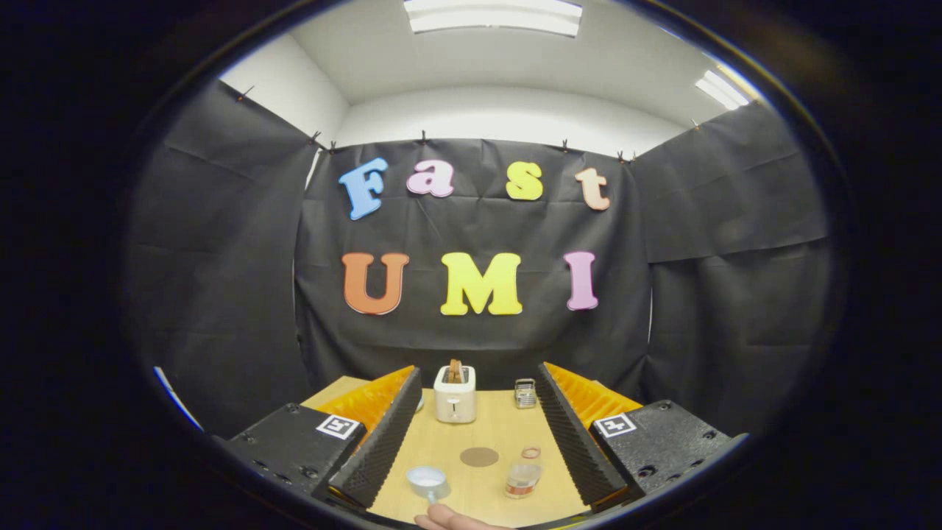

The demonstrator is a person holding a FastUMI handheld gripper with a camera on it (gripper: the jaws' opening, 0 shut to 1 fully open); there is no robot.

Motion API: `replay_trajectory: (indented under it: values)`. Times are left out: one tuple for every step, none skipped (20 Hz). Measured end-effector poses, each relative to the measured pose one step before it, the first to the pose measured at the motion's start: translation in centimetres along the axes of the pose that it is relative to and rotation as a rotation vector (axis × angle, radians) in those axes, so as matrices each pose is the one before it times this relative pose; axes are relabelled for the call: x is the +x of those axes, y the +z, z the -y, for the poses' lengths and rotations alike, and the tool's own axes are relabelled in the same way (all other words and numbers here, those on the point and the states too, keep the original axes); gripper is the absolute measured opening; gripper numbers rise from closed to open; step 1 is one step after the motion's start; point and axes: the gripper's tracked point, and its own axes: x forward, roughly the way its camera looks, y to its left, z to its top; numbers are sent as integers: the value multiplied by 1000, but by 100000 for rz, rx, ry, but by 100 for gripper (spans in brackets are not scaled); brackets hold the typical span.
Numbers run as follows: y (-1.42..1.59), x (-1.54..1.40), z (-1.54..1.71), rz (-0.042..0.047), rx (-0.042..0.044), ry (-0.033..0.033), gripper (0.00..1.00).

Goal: Take the bottle from table, then pour the juice into the cup, finally place the bottle on the coaster

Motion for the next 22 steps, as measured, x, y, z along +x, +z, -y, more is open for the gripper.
replay_trajectory:
  values:
    - [-372,167,181,-399,21,-254,100]
    - [-196,-14,44,-165,33,40,100]
    - [-175,123,77,62,-127,-52,100]
    - [-255,50,209,-124,-459,-511,100]
    - [-522,128,246,-126,-526,-368,100]
    - [-428,135,224,-259,-439,-350,100]
    - [-510,135,228,-386,48,-439,100]
    - [-541,97,173,-640,386,-77,100]
    - [-623,129,137,-1071,69,-252,100]
    - [-630,137,269,-1248,-119,-563,100]
    - [-549,172,233,-650,-104,-274,100]
    - [-420,115,168,-61,-165,41,100]
    - [-359,180,207,150,-449,-185,100]
    - [-485,150,410,-102,-646,-741,100]
    - [-590,284,314,-205,-301,-655,100]
    - [-621,125,140,-139,312,357,100]
    - [-598,233,26,-426,290,362,100]
    - [-691,223,297,-669,-196,-383,100]
    - [-717,248,110,-643,282,427,100]
    - [-481,150,60,-57,657,532,100]
    - [-310,199,381,550,262,-227,100]
    - [-186,143,349,1126,256,-278,100]
